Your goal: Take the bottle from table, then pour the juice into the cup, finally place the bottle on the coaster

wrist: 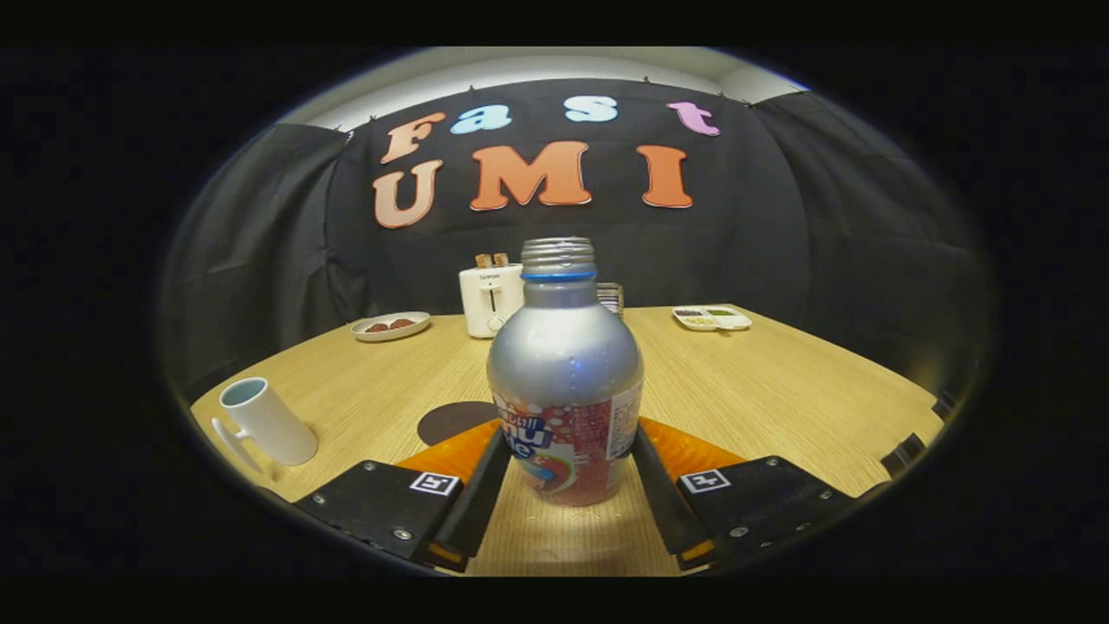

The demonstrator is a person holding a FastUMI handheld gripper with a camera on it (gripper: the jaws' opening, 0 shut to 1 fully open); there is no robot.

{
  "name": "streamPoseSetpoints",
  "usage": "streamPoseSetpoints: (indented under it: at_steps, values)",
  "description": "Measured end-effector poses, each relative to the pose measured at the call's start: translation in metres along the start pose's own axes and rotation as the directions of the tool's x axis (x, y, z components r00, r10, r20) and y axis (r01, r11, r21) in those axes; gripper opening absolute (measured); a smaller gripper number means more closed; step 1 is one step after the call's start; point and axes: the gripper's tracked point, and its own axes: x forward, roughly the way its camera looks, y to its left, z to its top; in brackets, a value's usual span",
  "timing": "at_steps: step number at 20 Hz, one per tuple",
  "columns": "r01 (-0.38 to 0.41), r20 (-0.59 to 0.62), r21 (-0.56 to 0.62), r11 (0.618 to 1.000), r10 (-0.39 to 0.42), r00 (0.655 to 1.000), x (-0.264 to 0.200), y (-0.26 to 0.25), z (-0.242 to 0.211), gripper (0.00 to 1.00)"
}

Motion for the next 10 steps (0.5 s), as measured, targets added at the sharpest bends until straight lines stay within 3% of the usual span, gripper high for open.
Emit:
streamPoseSetpoints:
  at_steps: [10]
  values:
    - [-0.021, 0.041, -0.109, 0.994, 0.026, 0.999, -0.029, 0.024, 0.026, 0.77]
